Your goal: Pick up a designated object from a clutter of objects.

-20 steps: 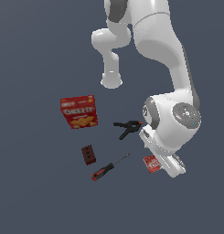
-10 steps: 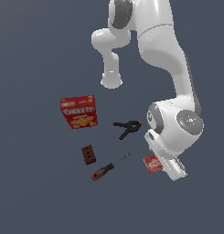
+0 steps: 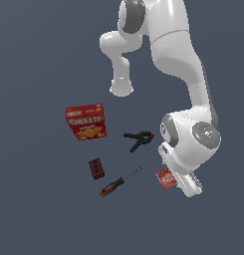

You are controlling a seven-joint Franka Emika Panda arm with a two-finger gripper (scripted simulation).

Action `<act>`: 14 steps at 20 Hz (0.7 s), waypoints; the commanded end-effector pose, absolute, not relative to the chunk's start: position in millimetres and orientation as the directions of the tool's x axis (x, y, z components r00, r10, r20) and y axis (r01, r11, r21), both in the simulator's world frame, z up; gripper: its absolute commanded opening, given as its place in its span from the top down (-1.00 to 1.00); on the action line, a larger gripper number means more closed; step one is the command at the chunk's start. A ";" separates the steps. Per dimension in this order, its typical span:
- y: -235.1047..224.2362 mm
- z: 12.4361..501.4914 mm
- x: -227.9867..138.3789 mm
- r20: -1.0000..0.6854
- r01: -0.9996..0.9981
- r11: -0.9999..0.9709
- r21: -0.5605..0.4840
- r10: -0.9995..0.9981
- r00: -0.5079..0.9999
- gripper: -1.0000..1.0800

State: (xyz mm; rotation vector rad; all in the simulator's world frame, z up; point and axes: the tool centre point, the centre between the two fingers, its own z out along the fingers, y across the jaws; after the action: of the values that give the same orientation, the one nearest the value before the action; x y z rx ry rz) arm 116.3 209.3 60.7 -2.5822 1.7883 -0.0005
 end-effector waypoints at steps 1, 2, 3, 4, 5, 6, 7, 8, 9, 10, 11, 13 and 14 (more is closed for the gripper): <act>209.0 52.0 115.8 0.000 -0.936 -0.351 0.000 -0.936 0.351 -0.92; 209.2 47.0 115.6 0.000 -0.936 -0.351 0.000 -0.936 0.351 -0.92; 208.9 41.3 115.5 0.000 -0.937 -0.350 0.000 -0.937 0.350 -0.92; 208.9 35.2 115.3 0.000 -0.937 -0.350 0.000 -0.937 0.350 -0.92; 208.9 29.8 115.1 0.000 -0.937 -0.349 0.000 -0.937 0.349 -0.92; 209.1 25.1 114.9 0.000 -0.937 -0.349 0.000 -0.937 0.349 -0.92; 208.8 21.4 115.0 0.000 -0.937 -0.349 0.000 -0.937 0.349 -0.92; 209.0 18.5 115.0 0.000 -0.937 -0.349 0.000 -0.937 0.349 -0.92; 209.2 16.4 115.1 0.000 -0.937 -0.349 0.000 -0.937 0.349 -0.92; 209.0 15.2 115.4 0.000 -0.937 -0.348 0.000 -0.937 0.348 -0.92; 209.1 14.8 115.8 0.000 -0.937 -0.348 0.000 -0.937 0.348 -0.92; 209.3 15.4 116.3 0.000 -0.937 -0.348 0.000 -0.937 0.348 -0.92; 209.3 15.4 116.3 0.000 -0.937 -0.348 0.000 -0.937 0.348 1.00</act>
State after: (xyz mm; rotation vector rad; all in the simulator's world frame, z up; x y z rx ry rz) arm 115.7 209.0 15.1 -2.5801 1.7941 0.0011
